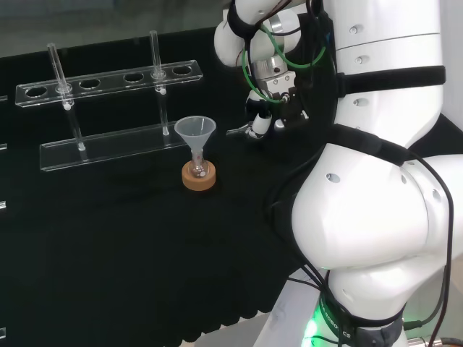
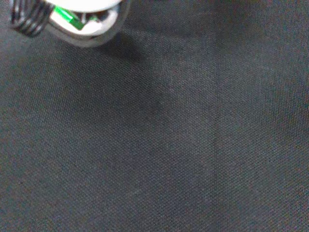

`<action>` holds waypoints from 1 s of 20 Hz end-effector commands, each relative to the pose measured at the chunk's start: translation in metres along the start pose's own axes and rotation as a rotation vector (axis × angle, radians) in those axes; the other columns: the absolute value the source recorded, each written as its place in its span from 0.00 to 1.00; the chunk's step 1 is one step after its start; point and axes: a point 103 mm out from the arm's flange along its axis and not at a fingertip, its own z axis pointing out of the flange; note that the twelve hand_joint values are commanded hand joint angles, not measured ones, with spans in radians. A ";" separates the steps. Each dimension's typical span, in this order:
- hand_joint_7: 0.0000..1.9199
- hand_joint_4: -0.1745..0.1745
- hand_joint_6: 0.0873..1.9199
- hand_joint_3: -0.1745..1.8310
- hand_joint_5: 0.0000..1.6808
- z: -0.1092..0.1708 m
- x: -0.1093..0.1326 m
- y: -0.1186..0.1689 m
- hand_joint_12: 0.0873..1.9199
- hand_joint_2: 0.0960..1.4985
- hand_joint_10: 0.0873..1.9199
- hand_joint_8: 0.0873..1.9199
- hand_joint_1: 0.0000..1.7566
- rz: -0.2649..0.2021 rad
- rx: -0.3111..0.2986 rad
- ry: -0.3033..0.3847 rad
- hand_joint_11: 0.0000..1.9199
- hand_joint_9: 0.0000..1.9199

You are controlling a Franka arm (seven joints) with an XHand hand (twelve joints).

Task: Pick up the weighing funnel.

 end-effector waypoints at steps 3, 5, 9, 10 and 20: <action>0.22 0.52 0.33 0.38 0.41 0.003 -0.001 0.002 0.66 0.36 0.25 0.32 0.53 0.000 0.009 0.001 0.22 0.33; 0.22 0.52 0.33 0.38 0.41 0.004 -0.002 0.002 0.66 0.36 0.25 0.32 0.53 0.000 0.015 0.002 0.22 0.33; 0.22 0.53 0.33 0.38 0.42 0.006 -0.003 0.003 0.66 0.37 0.25 0.32 0.53 0.002 0.016 0.006 0.22 0.33; 0.22 0.53 0.34 0.38 0.43 0.006 -0.003 0.003 0.66 0.37 0.25 0.32 0.53 0.002 0.016 0.006 0.22 0.33; 0.26 0.99 0.33 0.29 0.71 0.007 -0.001 0.003 0.65 0.51 0.24 0.31 0.62 0.010 0.019 -0.013 0.24 0.36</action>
